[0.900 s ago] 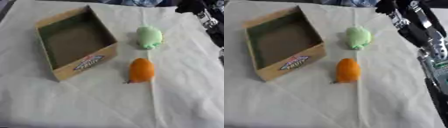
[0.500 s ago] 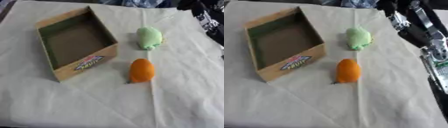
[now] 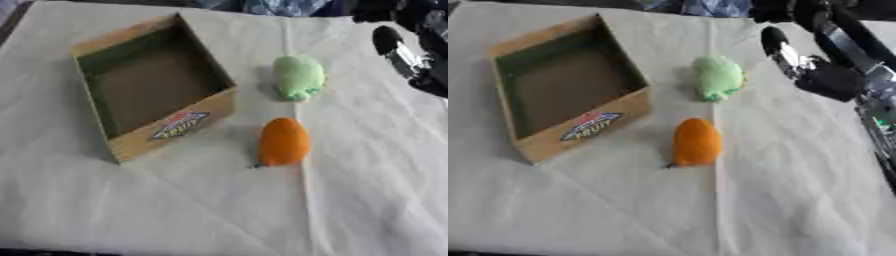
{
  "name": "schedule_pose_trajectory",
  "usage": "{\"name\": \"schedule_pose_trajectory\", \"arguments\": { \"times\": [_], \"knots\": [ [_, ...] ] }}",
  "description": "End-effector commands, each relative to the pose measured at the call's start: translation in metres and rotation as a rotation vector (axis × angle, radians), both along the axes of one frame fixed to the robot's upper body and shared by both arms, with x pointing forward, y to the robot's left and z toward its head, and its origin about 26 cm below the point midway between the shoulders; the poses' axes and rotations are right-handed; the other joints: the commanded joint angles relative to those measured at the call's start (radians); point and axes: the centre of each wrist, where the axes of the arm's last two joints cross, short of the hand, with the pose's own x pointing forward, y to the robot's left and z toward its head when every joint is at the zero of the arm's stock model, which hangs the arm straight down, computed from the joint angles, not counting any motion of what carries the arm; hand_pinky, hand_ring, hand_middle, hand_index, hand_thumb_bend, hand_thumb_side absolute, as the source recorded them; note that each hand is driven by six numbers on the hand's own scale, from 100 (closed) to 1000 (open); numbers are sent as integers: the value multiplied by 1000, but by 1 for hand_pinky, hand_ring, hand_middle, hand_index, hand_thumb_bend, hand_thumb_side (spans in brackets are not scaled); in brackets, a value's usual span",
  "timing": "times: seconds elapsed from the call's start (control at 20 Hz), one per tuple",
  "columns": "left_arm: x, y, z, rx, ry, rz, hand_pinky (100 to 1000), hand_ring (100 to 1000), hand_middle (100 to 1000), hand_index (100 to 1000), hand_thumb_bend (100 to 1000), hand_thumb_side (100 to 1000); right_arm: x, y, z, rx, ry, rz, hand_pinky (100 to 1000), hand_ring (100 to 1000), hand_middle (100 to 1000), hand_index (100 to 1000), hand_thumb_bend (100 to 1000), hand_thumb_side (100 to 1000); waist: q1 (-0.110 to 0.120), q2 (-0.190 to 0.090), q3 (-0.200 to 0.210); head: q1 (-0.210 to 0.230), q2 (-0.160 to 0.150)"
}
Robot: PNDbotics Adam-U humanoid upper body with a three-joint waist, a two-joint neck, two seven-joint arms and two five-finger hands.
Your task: Pick up objects on the table and place them in the box.
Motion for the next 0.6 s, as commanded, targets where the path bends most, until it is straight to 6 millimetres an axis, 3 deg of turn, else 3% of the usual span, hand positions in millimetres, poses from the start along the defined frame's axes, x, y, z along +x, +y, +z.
{"name": "schedule_pose_trajectory", "arguments": {
  "times": [0.05,0.2,0.6],
  "knots": [
    [-2,4,8,27,-20,9,621,787,1000,715,316,997,-3,3,8,-95,-6,-2,875,823,800,909,100,758,1,-19,1,1,-8],
    [-2,4,8,28,-19,8,621,788,1000,714,316,997,-2,8,7,-147,16,-4,882,827,800,905,100,671,0,-20,2,1,-8],
    [-2,4,8,29,-15,7,620,787,1000,713,312,996,0,15,7,-286,47,-16,895,836,805,911,292,484,-1,-21,3,1,-8]
  ]
}}
